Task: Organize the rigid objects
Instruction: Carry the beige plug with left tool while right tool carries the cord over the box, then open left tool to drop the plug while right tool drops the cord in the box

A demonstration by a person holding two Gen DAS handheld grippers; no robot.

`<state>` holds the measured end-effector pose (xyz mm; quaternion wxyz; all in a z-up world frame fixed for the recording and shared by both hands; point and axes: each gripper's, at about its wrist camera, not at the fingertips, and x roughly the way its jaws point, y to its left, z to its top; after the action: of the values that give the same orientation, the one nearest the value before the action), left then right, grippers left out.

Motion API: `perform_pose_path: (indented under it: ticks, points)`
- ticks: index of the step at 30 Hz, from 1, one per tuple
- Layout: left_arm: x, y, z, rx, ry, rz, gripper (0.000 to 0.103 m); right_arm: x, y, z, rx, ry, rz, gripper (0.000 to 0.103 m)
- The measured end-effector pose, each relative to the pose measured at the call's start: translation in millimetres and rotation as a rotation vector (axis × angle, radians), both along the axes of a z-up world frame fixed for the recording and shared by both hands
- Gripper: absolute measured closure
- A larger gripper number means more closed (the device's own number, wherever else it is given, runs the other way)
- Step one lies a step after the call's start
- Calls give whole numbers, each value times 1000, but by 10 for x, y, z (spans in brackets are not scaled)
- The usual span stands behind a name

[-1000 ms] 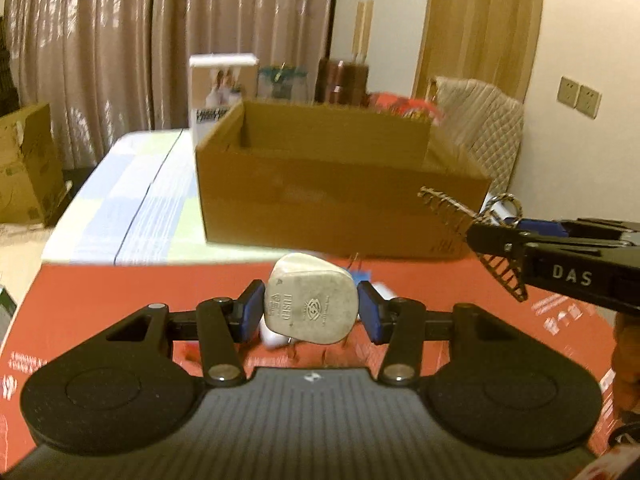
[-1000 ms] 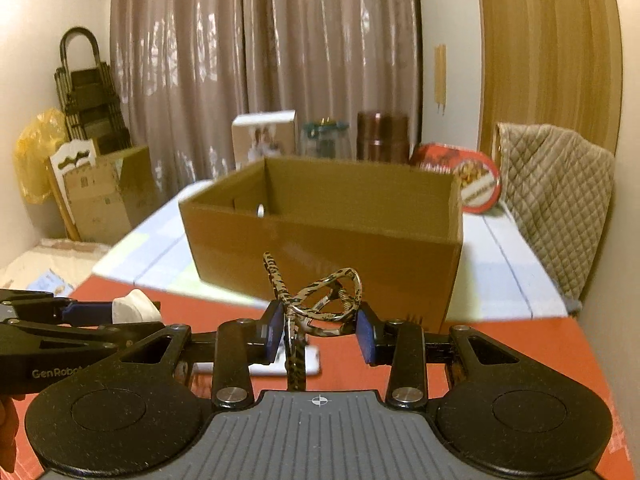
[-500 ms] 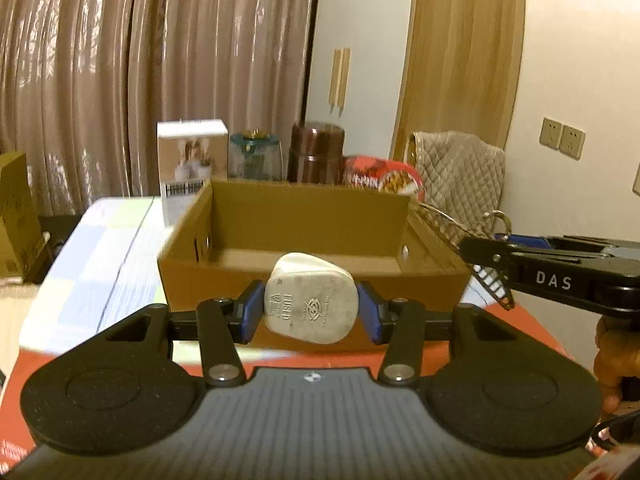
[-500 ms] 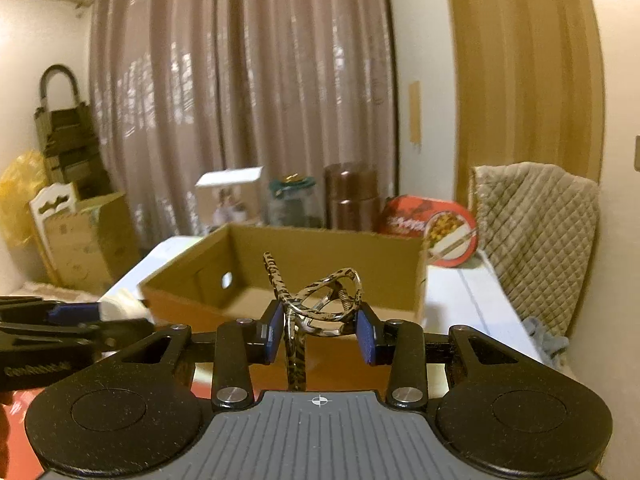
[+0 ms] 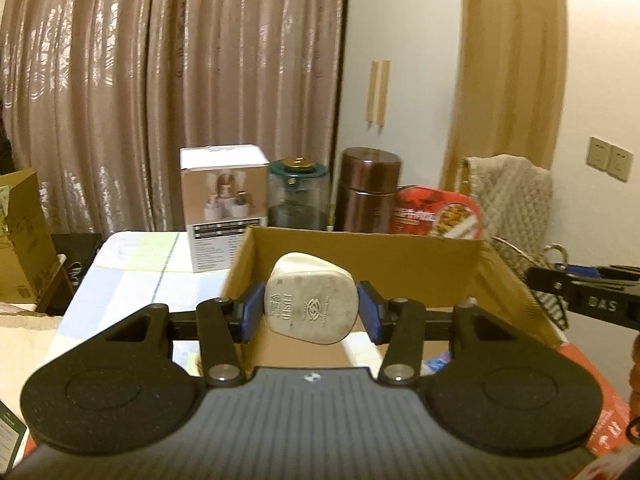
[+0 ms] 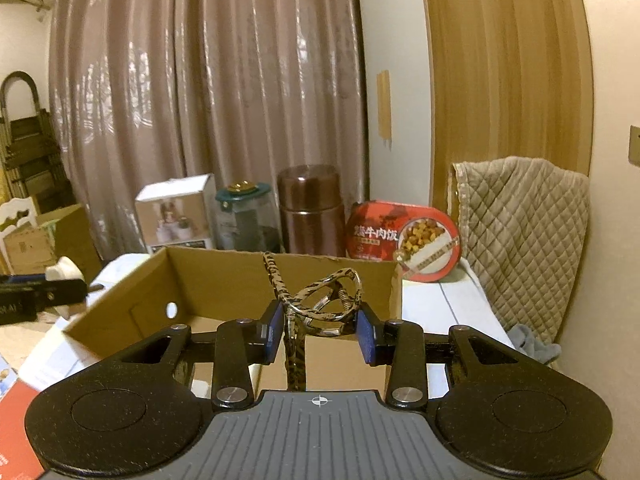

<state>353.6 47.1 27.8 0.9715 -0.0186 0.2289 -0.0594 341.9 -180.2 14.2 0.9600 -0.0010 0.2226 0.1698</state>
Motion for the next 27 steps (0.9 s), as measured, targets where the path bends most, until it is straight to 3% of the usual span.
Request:
perform_pose_path:
  ticks: [11, 27]
  points:
    - [437, 147, -272, 6, 57, 13, 58, 309, 56, -269, -47, 54, -20, 68]
    - [515, 143, -461, 12, 91, 12, 58, 375, 36, -390, -54, 102, -19, 68]
